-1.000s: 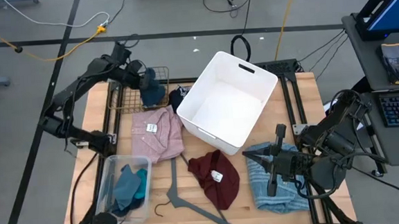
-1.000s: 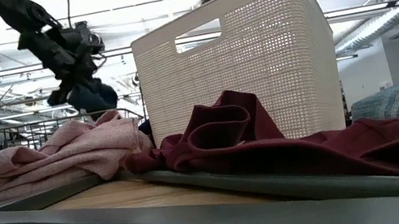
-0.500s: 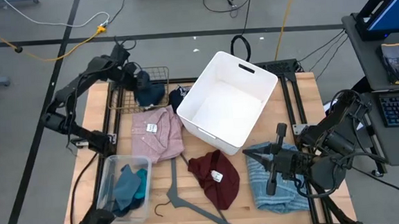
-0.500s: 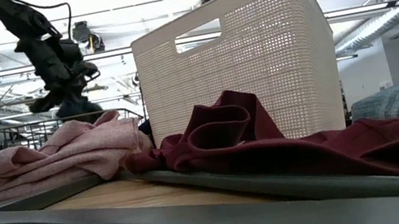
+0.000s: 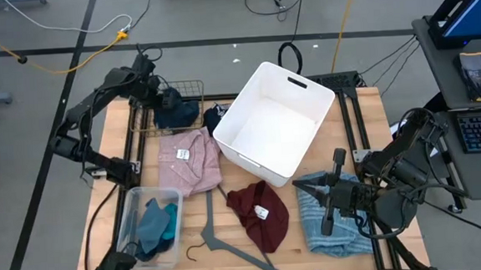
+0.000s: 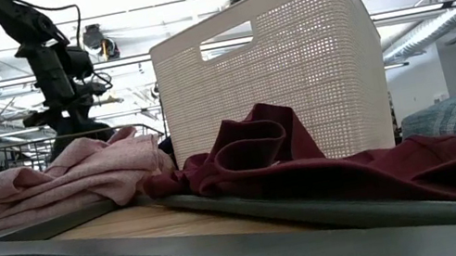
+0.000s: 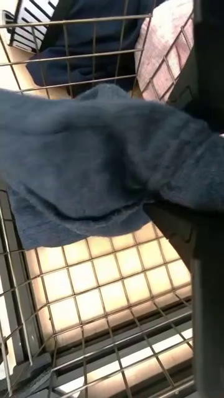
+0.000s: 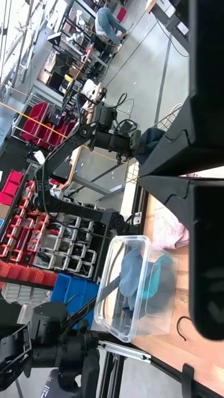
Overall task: Pick & Place Cloths
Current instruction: Put the blue shorts into the wire basket
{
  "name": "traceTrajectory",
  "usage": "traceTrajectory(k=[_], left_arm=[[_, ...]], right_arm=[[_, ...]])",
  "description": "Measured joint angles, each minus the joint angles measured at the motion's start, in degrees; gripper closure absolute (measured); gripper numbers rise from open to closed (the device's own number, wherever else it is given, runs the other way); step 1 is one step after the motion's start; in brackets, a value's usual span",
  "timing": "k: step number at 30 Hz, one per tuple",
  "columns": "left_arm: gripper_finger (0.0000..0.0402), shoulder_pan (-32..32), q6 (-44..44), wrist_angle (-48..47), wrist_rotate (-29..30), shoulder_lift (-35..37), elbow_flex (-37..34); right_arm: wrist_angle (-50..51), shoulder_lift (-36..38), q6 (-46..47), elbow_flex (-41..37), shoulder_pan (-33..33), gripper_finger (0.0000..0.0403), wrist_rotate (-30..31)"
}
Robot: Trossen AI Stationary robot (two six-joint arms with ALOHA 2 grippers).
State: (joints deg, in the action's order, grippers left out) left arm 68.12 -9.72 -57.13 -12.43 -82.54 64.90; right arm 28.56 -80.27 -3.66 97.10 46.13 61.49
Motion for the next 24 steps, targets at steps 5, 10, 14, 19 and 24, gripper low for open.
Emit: traceTrajectory(k=[5, 10, 14, 19, 24], left_arm=[[0.0227, 0.0, 0.3, -0.3, 0.0, 0.0, 0.0], [0.0223, 0.0, 0.2, -0.2, 0.0, 0.0, 0.0], [0.0241, 0.0, -0.9, 0.3, 0.1, 0.0, 0.0], [0.0276, -0.3, -1.3, 0.2, 0.6, 0.4, 0.0], [0.0323, -1.1, -1.3, 1.0, 2.6, 2.4, 0.0]], right_arm=[[0.0, 0.0, 0.0, 0.0, 0.0, 0.0403, 0.0], [0.0, 0.0, 0.0, 0.0, 0.0, 0.0403, 0.0], [0.0, 0.0, 0.0, 0.0, 0.0, 0.0403, 0.0], [0.0, 0.0, 0.0, 0.0, 0.0, 0.0403, 0.0], [0.0, 0.0, 0.0, 0.0, 0.0, 0.0403, 0.0]])
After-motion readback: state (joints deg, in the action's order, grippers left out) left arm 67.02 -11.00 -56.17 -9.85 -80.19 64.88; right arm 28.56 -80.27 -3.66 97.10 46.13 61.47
